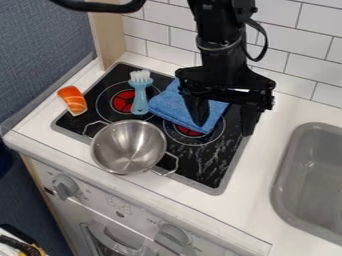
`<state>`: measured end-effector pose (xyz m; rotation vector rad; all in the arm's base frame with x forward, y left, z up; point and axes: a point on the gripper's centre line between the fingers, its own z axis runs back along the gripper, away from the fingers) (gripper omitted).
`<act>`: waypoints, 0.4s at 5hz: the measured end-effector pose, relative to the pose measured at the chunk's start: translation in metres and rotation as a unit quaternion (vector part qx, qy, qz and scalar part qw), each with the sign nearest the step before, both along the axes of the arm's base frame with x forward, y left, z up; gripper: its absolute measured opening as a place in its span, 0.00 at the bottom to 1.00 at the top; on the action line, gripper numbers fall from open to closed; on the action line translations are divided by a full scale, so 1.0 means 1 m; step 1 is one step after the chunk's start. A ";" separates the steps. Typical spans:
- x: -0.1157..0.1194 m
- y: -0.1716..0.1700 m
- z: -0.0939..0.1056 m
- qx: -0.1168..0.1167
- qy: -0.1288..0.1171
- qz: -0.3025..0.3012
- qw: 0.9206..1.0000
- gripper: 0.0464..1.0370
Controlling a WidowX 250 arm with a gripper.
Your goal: Moved orange object to the right side of burners
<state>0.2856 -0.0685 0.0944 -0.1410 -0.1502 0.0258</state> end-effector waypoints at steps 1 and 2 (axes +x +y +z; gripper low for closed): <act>-0.002 0.001 -0.008 0.005 0.012 0.006 1.000 0.96; 0.000 0.024 -0.002 0.038 -0.009 0.088 0.995 0.96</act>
